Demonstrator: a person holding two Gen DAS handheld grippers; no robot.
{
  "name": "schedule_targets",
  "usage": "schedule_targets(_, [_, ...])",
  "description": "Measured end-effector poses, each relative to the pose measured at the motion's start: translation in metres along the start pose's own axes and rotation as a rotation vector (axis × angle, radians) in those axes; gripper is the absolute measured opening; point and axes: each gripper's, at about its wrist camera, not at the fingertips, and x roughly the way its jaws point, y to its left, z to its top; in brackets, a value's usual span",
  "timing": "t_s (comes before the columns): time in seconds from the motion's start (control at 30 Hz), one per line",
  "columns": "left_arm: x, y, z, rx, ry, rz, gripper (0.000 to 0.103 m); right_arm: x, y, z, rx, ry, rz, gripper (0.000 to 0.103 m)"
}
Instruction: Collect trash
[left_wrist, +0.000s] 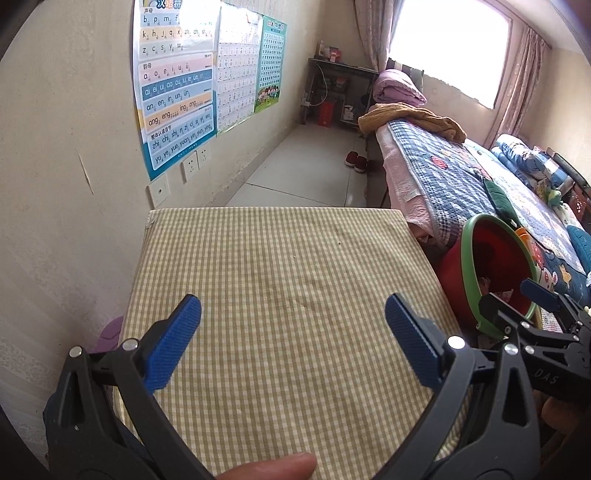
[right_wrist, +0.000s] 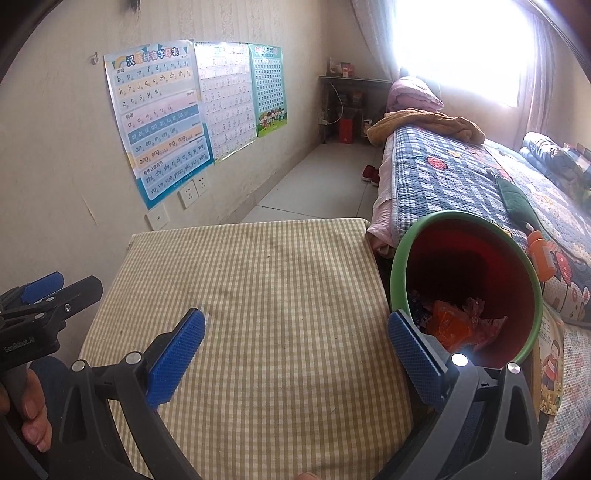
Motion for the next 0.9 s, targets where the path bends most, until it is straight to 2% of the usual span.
schedule_targets(0.9, [-0.0015,-0.0013,-0.0019,-0.023,0.01,-0.013,0.098,-0.0013,0.001,-0.0048,0.002,0.011,-0.006,0.096])
